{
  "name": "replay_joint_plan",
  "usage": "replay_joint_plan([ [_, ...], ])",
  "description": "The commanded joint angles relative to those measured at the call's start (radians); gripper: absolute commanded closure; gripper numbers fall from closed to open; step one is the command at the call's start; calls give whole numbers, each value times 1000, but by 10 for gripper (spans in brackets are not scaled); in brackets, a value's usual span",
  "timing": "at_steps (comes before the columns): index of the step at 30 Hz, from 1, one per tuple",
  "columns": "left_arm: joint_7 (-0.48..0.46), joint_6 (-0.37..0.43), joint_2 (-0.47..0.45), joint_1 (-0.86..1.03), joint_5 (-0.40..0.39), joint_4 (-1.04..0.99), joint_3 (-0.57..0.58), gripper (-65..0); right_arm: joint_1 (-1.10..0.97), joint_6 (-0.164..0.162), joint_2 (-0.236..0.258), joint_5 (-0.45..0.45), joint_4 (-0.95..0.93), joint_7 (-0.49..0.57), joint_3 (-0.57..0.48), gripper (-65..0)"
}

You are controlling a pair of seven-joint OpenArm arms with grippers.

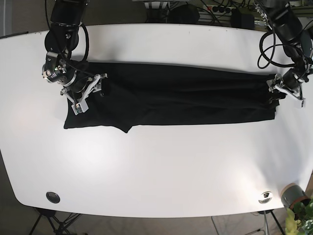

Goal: Fold the T-shirt properly
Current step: 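Grasp the shirt's end with the left gripper and lift it, then carry the held end toward the right gripper, folding the strip in half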

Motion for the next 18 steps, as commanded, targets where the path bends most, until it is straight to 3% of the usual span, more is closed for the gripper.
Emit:
replay_joint_plan([
  [1, 17, -1, -16, -10, 5, 8, 19, -504, 5, -9, 8, -20, 6, -28, 4, -296],
  [5, 16, -1, -16, -10, 4, 9, 36, -500, 5, -9, 8, -20, 6, -28, 1, -231],
  [8, 16, -1, -16, -10, 4, 11, 47, -478, 5, -9, 8, -20, 6, -28, 1, -231],
  [11, 16, -1, -16, -10, 4, 11, 48, -349, 5, -9, 8, -20, 6, -28, 1, -230],
  [14, 3, -1, -14, -10, 27, 12, 53, -174, 4, -9, 8, -20, 6, -28, 3, -228],
  [18, -66, -1, -9, -10, 140, 18, 67, -58, 4, -9, -3, -20, 6, -28, 1, -227],
])
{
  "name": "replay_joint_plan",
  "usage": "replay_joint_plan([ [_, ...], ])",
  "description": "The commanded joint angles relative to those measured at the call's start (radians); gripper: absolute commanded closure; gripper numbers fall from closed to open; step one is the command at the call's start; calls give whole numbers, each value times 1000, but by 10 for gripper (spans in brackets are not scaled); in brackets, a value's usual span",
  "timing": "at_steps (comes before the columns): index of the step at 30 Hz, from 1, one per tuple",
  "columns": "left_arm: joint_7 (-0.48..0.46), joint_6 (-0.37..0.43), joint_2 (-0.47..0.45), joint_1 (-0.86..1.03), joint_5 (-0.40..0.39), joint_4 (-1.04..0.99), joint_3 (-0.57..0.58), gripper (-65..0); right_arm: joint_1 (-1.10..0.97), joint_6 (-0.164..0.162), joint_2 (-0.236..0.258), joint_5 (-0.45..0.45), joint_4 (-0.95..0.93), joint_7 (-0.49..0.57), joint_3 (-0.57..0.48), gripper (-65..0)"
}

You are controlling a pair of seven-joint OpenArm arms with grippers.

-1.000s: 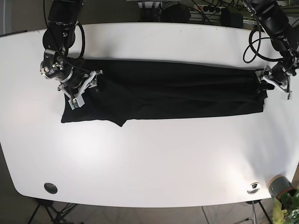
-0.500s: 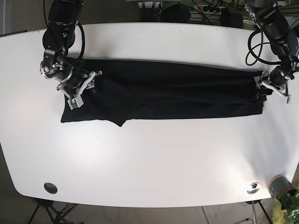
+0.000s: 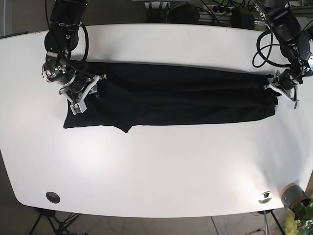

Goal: Fold the T-shirt properly
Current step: 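Carry the held end toward the right gripper, folding the strip in half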

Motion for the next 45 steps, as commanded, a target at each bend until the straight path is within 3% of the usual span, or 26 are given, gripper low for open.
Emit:
replay_joint_plan([
  [1, -32, 3, -17, -10, 65, 23, -1, -43, 5, 1, -11, -14, 6, -28, 4, -227],
  [4, -48, 3, 1, -10, 126, 55, -3, -4, 5, 1, -15, -14, 6, -28, 4, -227],
  [10, -46, 3, 52, 26, 203, 224, -6, 0, 5, 1, -19, -14, 6, -28, 4, -225],
  [16, -41, 3, 126, 108, 211, 483, 17, 0, 5, 1, -20, -14, 6, -28, 1, -225],
  [26, -34, 31, 242, 223, 211, 824, 200, 0, 5, 1, -20, -14, 6, -28, 4, -225],
  [33, 86, 91, 330, 193, 208, 888, 303, 0, 5, 1, -20, -14, 6, -28, 2, -225],
  [37, 94, 122, 382, 171, 211, 888, 339, 0, 5, 1, -20, -14, 6, -28, 2, -225],
  [45, 94, 203, 394, 171, 209, 888, 473, 0, 5, 1, -20, -14, 6, -28, 4, -225],
])
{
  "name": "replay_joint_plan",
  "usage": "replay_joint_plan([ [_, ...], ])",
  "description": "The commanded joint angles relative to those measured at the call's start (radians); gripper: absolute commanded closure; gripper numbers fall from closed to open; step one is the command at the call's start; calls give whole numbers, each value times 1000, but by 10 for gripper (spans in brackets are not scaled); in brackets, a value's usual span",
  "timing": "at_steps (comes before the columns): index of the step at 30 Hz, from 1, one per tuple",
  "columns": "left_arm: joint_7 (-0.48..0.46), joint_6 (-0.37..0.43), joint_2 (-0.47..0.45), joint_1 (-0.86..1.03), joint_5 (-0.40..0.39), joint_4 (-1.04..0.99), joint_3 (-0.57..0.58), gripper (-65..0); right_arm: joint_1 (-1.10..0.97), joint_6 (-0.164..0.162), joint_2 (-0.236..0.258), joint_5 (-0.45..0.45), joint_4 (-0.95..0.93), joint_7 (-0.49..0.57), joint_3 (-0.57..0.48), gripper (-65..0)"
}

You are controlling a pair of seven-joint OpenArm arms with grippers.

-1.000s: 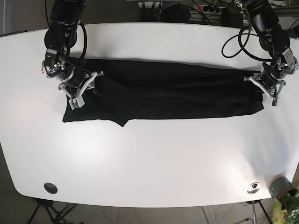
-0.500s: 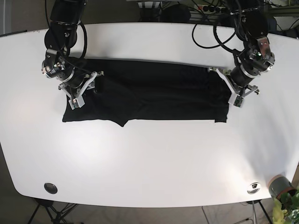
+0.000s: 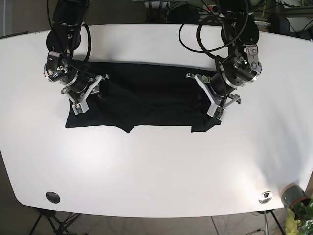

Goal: Fold the T-shirt properly
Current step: 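Carry the held end toward the right gripper, folding the strip in half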

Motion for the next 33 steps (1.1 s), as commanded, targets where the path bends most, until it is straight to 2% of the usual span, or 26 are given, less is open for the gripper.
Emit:
replay_joint_plan([
  [1, -29, 12, 0, -13, -17, 22, 12, 0, 5, 2, 2, -14, 5, -28, 0, -225],
  [6, -29, 32, 0, -14, -17, 22, 70, -8, 5, 2, 2, -14, 5, -28, 0, -225],
  [8, -29, 43, 0, -14, -17, 20, 87, -68, 5, 2, 2, -14, 5, -28, -2, -225],
  [10, -29, 55, 0, -14, -17, 20, 98, -144, 5, 2, 2, -14, 5, -28, -2, -225],
  [11, -29, 64, 0, -14, -17, 20, 107, -203, 5, 2, 2, -14, 5, -28, -3, -225],
  [14, -29, 92, 0, -14, -17, 20, 125, -306, 6, 2, 2, -14, 5, -28, -5, -225],
  [16, -29, 138, 0, -14, -17, 20, 150, -363, 6, 2, 2, -14, 5, -28, -5, -225],
  [18, -30, 205, 0, -14, -17, 20, 199, -393, 6, 2, 2, -14, 5, -28, -5, -225],
  [22, -30, 313, -9, -37, -17, 31, 311, -413, 6, 2, 2, -14, 5, -28, -5, -225],
  [26, -32, 340, -18, -40, 25, 49, 391, -413, 6, 2, 2, -14, 5, -28, -3, -225],
  [31, -64, 340, -16, -54, 212, 91, 503, -411, 6, 2, 2, -14, 5, -28, -2, -225],
  [33, -92, 340, -19, -51, 262, 103, 523, -411, 6, 2, 2, -14, 5, -28, -2, -225],
])
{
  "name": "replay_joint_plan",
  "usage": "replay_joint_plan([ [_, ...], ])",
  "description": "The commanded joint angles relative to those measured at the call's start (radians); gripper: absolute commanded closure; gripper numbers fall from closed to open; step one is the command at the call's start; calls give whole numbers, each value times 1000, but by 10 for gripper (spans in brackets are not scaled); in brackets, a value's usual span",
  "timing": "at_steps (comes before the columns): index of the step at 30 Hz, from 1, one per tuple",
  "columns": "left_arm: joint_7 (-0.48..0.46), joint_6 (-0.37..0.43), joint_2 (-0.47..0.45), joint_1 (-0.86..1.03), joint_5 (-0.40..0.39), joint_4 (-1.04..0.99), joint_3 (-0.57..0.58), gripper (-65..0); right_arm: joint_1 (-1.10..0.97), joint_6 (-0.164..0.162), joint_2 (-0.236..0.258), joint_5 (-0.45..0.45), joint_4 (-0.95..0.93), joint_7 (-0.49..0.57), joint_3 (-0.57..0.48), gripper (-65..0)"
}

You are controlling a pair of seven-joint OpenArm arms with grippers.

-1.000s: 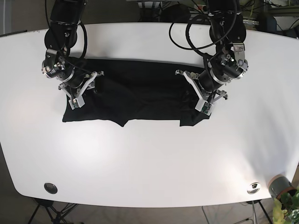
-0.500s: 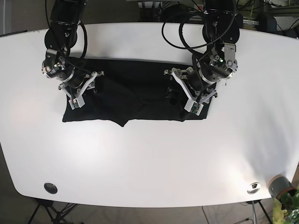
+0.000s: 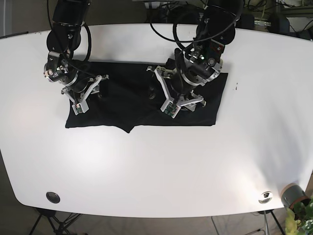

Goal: Fold the T-shirt properly

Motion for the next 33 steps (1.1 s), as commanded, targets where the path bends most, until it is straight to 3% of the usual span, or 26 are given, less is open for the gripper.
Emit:
replay_joint_plan([
  [1, -67, 1, 4, -15, 26, 40, 9, -413, 6, 2, 2, -14, 5, -28, 0, -225],
  [9, -92, -1, 3, 4, 51, 41, -131, -410, 6, 2, 2, -11, 17, -28, 0, -228],
  [15, -92, -10, -39, 28, 34, 41, -231, -411, 3, 2, 10, 131, 111, -34, 0, -247],
  [17, -92, -41, -42, 36, -3, 41, -290, -410, 3, 2, 11, 177, 128, -34, 0, -287],
  [22, -87, -205, -43, 60, -179, 21, -531, -410, 3, 2, 11, 304, 186, -34, -3, -411],
  [25, -86, -266, -45, 62, -239, -9, -629, -408, 3, 2, 11, 379, 208, -36, -12, -426],
  [29, -86, -306, -53, 91, -241, -42, -683, -408, 21, -6, 11, 444, 209, -93, -113, -428],
  [33, -89, -343, -100, 126, -247, -45, -691, -408, 47, -11, -12, 442, 200, -110, -215, -428],
])
